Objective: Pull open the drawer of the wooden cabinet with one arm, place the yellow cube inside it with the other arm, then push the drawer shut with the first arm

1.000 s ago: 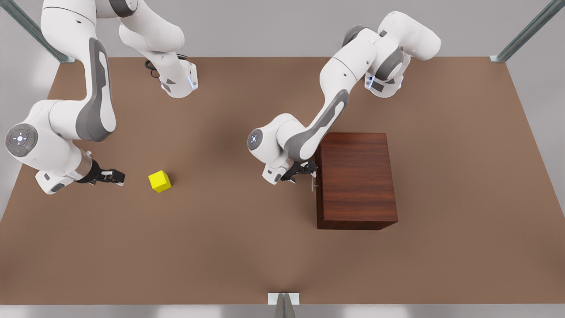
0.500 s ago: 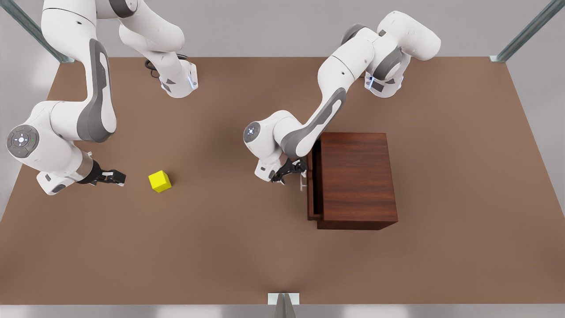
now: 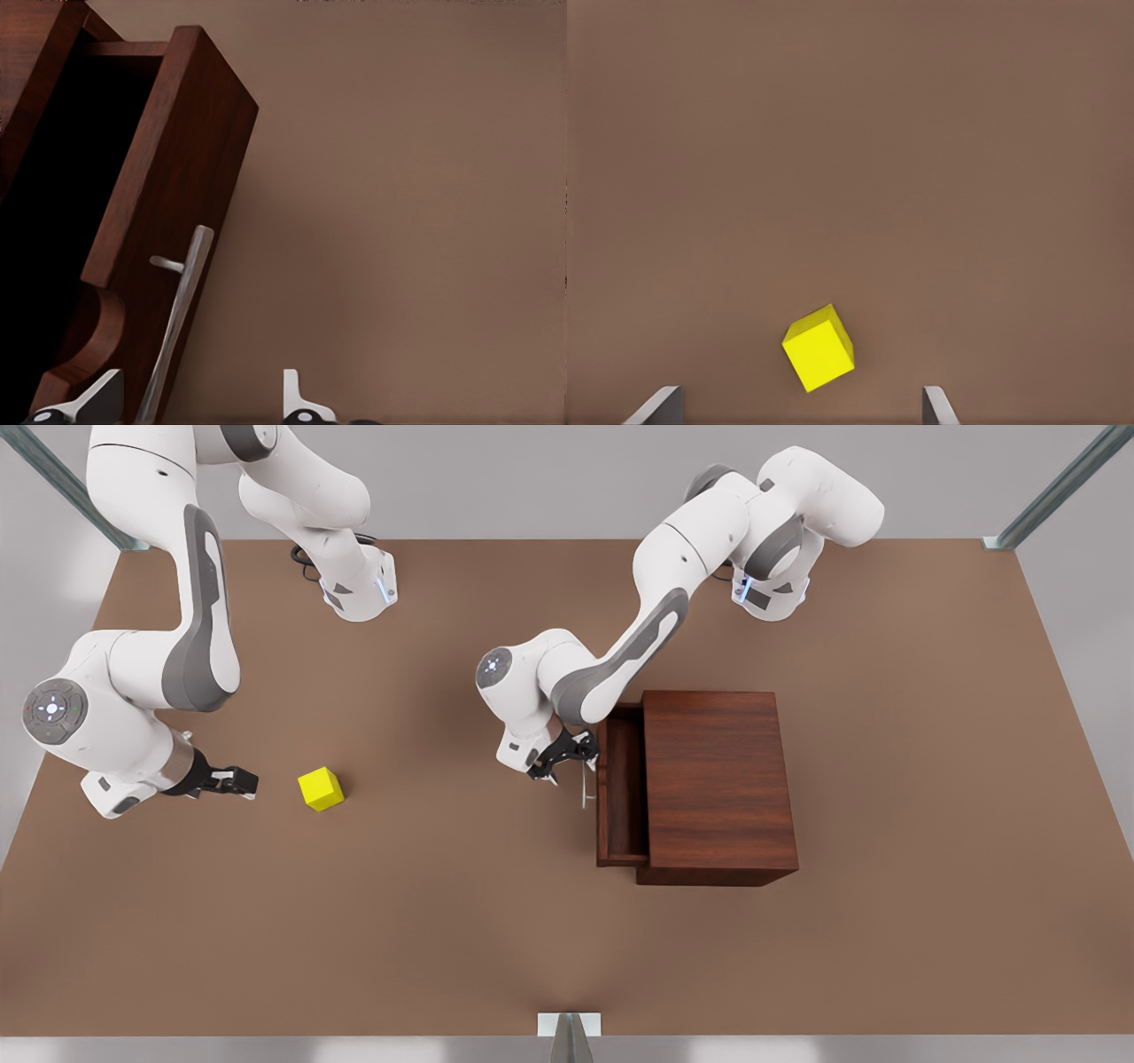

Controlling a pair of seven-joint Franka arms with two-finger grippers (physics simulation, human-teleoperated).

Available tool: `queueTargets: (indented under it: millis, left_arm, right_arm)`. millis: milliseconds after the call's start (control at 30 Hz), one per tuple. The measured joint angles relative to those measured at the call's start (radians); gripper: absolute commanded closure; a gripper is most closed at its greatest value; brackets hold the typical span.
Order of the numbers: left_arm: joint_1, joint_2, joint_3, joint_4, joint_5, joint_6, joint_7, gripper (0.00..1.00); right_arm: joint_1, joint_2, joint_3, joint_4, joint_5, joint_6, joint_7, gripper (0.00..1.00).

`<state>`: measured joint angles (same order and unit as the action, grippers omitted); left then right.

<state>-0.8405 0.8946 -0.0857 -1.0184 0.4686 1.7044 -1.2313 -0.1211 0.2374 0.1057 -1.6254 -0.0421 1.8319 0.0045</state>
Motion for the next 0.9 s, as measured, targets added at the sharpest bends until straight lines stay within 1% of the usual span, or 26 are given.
queueTargets:
  millis: [400, 900]
  left_arm:
    - [-0.016, -0.004, 0.007, 0.004, 0.006, 0.002, -0.023, 0.0]
    - [-0.05, -0.013, -0.011, 0.015, 0.005, 0.012, 0.055, 0.0]
  right_arm:
    - [0.0, 0.001, 0.0, 0.0, 0.0, 0.001, 0.0, 0.0]
    - [0.0, 0.001, 0.0, 0.002, 0.0, 0.002, 0.0, 0.0]
